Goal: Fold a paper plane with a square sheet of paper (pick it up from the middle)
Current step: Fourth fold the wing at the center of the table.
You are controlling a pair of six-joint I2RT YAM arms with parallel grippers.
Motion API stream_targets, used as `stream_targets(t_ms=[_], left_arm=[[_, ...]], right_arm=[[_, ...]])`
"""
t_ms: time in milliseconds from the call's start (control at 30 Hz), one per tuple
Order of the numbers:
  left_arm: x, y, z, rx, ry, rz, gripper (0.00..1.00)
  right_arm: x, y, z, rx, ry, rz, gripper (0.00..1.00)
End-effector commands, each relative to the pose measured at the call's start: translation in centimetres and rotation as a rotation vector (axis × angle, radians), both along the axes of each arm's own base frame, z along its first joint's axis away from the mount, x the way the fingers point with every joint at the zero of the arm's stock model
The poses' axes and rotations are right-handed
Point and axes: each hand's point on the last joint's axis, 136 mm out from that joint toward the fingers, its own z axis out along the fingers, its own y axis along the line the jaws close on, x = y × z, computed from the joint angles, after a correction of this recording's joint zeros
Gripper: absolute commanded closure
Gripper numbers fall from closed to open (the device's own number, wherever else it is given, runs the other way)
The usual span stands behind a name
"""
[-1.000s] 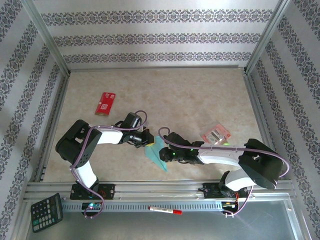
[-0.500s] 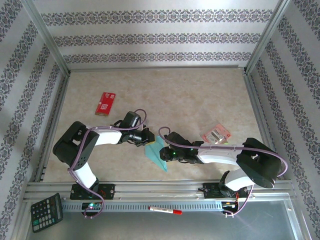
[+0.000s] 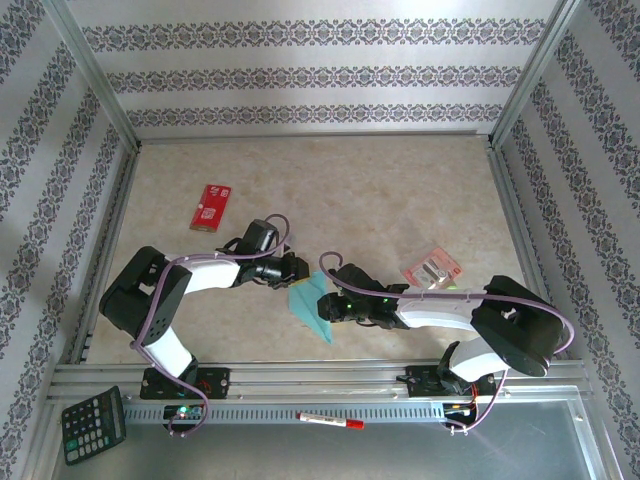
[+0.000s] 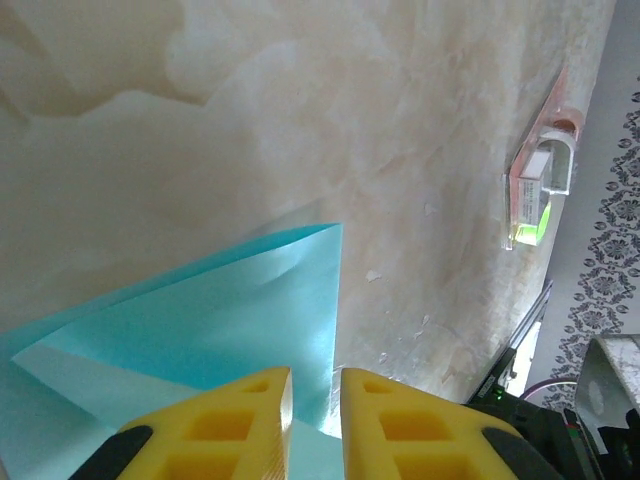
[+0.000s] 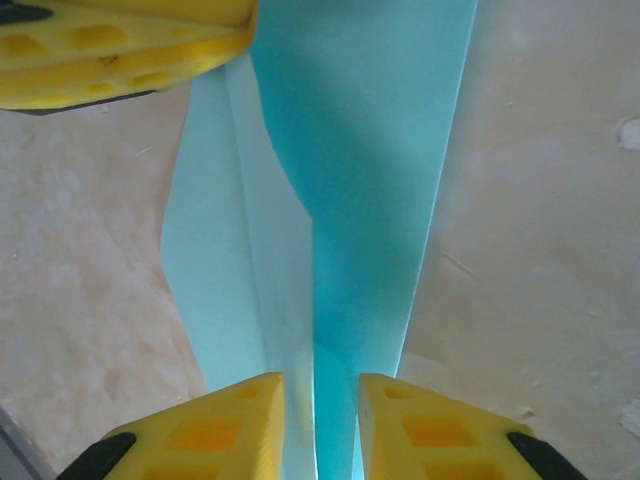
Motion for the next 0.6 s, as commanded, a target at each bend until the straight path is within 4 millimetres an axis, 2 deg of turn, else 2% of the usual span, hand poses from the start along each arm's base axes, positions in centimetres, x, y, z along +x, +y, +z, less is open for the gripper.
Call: stream_targets(t_ms=[0, 367, 500, 567], left_arm=[[0.6, 0.2, 1.6, -0.018, -0.026, 0.007, 0.8], [1.0, 1.1, 2.4, -0.005, -0.04, 0.026, 0.8], [1.3, 1.7, 3.0, -0.008, -0.046, 0.043, 0.8], [1.5, 2.2, 3.5, -0.01, -0.054, 0.058, 0.8]], right_arm=[[-0.1, 0.2, -0.5, 0.023, 0.018, -0.004, 0.75], [-0.2, 1.2, -0.8, 0.068, 0.038, 0.006, 0.78], [0.0, 1.6, -0.8, 0.081, 0.035, 0.003, 0.87], [0.4, 1.6, -0.3, 0.087, 0.017, -0.001, 0.95]])
